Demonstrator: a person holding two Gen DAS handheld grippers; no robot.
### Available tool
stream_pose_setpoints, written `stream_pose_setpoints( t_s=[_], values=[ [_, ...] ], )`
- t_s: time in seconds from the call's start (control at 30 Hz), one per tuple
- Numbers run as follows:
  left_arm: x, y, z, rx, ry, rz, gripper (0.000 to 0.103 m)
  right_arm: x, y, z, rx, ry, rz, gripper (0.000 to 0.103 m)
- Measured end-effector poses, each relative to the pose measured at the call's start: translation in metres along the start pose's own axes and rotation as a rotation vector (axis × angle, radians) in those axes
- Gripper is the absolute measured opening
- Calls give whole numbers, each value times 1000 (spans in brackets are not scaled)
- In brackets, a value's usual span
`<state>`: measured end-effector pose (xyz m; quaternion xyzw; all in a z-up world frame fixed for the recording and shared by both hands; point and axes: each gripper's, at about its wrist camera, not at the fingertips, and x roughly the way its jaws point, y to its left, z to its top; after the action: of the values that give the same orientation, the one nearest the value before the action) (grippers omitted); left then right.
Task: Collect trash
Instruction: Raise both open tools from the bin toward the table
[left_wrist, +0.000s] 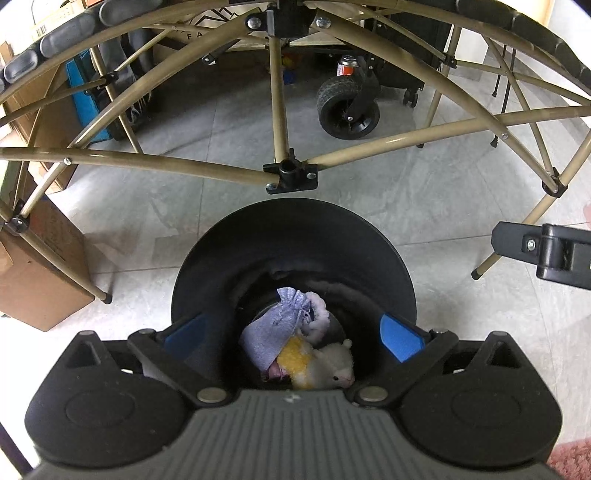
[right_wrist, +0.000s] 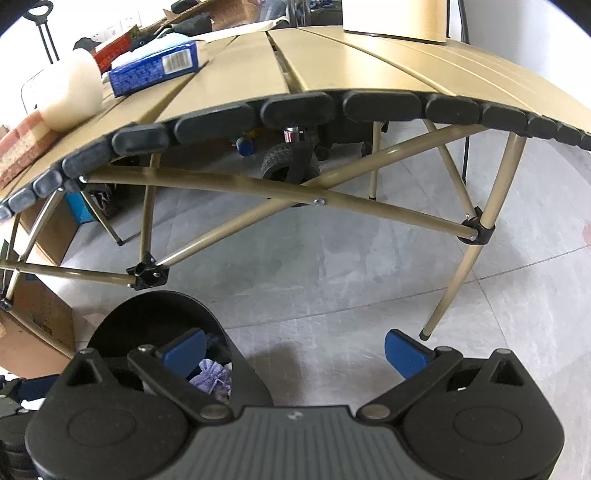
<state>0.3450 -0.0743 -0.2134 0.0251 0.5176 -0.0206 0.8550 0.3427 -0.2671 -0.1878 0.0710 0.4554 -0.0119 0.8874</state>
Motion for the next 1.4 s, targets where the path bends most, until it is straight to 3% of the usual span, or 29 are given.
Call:
stream_pose_setpoints(
  t_s=[0.27,0.5,1.2,1.4],
  values=[
    [-6,1,0,7,-9,2,103,-6,1,1,-3,-13,15,103],
    [-28,4,1,9,-73,7,103,-24,3,3,-9,-60,43,103],
    [-128,24,5,-37,-432,61,103,-106,17,12,-83,-264,195,103],
    [-142,29,19,-39,-483,45,103,-127,20,22,-81,-410,209,103]
  ],
)
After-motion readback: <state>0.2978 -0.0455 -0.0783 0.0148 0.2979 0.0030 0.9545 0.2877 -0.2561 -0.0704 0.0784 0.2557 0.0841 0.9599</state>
